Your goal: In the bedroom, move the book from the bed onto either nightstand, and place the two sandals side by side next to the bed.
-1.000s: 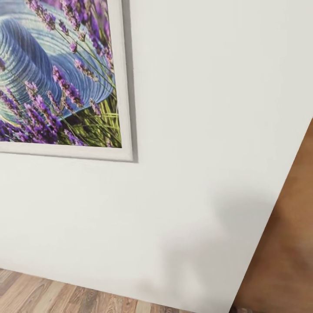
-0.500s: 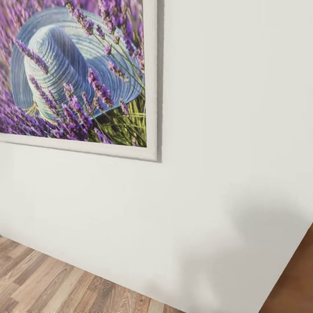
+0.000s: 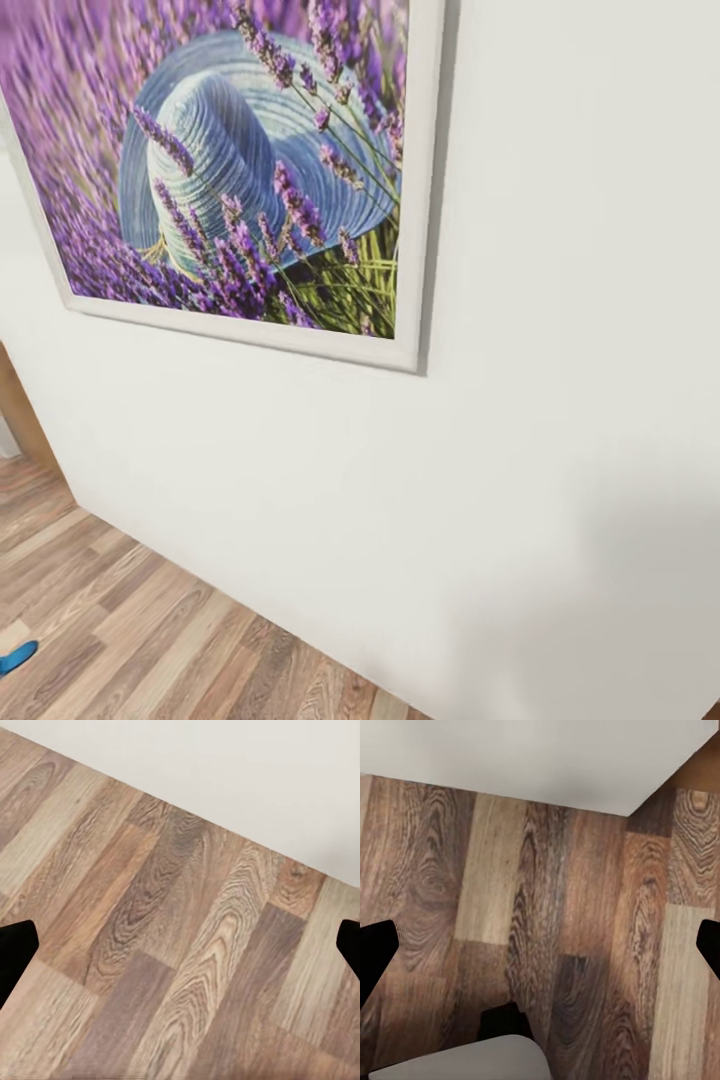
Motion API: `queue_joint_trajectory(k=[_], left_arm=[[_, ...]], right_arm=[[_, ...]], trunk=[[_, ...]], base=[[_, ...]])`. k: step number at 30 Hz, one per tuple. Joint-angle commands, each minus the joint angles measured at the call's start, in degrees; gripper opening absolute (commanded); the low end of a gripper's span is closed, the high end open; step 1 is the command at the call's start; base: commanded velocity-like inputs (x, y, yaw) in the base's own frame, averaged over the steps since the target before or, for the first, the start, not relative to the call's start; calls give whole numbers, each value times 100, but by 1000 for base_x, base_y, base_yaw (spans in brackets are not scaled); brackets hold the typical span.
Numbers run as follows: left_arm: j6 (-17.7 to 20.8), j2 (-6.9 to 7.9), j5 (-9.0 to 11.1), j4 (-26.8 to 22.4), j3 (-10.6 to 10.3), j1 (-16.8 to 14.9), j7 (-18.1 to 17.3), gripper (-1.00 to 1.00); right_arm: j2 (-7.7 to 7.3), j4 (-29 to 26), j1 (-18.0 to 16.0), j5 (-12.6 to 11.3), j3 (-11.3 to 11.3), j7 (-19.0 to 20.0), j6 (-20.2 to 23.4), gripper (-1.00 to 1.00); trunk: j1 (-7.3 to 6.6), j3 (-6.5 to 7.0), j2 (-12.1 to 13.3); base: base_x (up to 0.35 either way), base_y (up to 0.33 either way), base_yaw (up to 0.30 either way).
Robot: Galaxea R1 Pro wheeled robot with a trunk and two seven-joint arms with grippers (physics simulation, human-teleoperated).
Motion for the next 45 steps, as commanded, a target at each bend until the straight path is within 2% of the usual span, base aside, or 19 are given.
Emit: queue_joint_trajectory(k=[1, 45], left_arm=[[-12, 0, 16, -1, 0, -1, 0, 100], [-12, 0, 16, -1, 0, -1, 0, 100]], right_arm=[[2, 4, -3, -3, -9, -4, -19, 100], [9, 4, -3, 0, -2, -4, -19, 100]], trunk=[[0, -5, -3], [0, -5, -3]], base=[[0, 0, 293], [0, 0, 293]])
